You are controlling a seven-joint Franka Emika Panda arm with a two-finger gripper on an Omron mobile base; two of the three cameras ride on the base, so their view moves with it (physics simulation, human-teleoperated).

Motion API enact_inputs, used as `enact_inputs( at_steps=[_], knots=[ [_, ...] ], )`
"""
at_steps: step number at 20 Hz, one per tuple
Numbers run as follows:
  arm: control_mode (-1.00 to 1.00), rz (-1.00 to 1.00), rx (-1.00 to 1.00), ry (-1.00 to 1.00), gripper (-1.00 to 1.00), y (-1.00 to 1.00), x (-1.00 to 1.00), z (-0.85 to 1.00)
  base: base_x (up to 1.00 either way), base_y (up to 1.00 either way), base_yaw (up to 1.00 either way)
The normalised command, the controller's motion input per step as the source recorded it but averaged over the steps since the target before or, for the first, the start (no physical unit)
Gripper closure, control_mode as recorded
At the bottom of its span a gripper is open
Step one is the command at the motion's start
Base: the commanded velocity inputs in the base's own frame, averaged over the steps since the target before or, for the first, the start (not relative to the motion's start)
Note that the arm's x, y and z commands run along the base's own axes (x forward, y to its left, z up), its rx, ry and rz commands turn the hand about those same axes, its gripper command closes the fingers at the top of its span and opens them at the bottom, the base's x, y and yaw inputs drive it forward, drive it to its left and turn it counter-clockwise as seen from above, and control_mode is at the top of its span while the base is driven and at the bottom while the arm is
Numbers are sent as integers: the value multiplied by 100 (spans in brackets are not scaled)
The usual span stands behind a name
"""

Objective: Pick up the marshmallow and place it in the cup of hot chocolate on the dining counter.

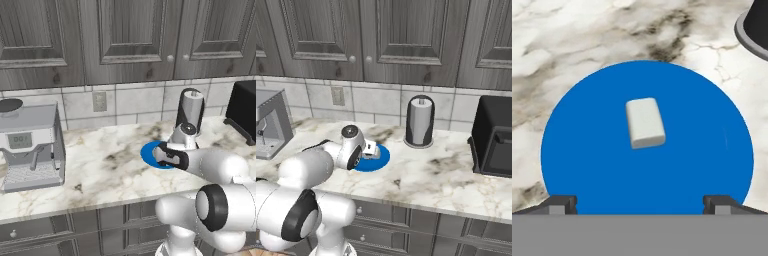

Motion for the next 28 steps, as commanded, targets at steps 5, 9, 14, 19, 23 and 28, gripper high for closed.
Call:
enact_inputs(
  at_steps=[5,9,14,19,23,28],
  knots=[
    [-100,0,0,0,-100,0,20,-12,0,0,0],
    [-100,0,0,7,-100,0,12,0,0,0,0],
    [-100,0,0,8,-100,0,10,0,0,0,0],
    [-100,0,0,0,-100,0,3,0,0,0,0],
    [-100,1,0,0,-100,0,1,0,0,0,0],
    [-100,2,0,0,-100,0,12,-2,0,0,0]
  ],
)
